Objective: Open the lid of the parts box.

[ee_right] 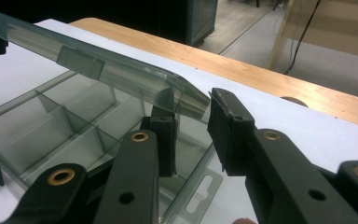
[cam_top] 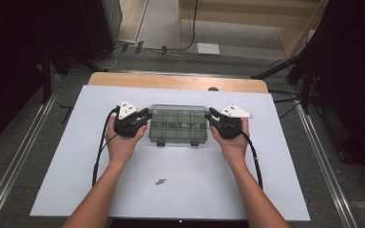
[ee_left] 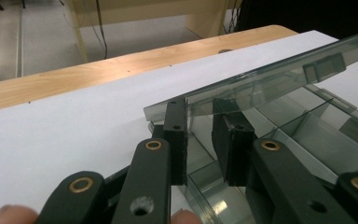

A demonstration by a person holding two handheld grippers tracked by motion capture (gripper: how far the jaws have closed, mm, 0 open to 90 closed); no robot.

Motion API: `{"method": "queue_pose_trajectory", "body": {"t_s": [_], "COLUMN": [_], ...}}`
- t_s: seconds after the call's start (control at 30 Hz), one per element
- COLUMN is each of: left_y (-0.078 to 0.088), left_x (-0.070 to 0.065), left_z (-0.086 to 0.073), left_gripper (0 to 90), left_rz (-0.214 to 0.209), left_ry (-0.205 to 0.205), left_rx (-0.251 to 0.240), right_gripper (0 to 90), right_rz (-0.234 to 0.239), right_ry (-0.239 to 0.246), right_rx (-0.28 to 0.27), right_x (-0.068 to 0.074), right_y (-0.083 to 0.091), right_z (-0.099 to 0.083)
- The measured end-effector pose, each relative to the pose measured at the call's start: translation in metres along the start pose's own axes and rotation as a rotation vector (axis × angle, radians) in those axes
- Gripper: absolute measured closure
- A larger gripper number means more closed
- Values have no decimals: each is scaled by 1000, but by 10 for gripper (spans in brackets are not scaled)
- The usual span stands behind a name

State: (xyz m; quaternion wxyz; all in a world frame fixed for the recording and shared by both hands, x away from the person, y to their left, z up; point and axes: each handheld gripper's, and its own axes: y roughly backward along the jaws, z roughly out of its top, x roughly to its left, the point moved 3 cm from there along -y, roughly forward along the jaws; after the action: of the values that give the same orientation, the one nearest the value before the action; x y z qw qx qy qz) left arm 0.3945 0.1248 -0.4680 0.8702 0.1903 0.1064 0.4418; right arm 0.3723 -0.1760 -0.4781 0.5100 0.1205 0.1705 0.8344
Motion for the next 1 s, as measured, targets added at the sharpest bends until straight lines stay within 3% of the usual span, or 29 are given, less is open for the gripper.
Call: {"method": "queue_pose_trajectory", "body": {"t_s": [0.4, 0.5, 0.53, 1.0], "left_y": [-5, -6, -7, -18], "left_x": [7, 8, 8, 16], "left_z": [11, 16, 17, 27], "left_gripper": [760, 761, 805, 809], "left_rz": [7, 10, 11, -1], "left_ry": [25, 17, 20, 30], "left_rx": [1, -3, -9, -9], "right_gripper": [751, 759, 762, 810], "right_rz": [-15, -19, -21, -27], "right_ry": [-15, -21, -22, -50], "right_rx": [-8, -8, -8, -10], "right_x": [-5, -7, -8, -16], "right_y": [-6, -8, -9, -19], "right_z": [9, 13, 14, 21]}}
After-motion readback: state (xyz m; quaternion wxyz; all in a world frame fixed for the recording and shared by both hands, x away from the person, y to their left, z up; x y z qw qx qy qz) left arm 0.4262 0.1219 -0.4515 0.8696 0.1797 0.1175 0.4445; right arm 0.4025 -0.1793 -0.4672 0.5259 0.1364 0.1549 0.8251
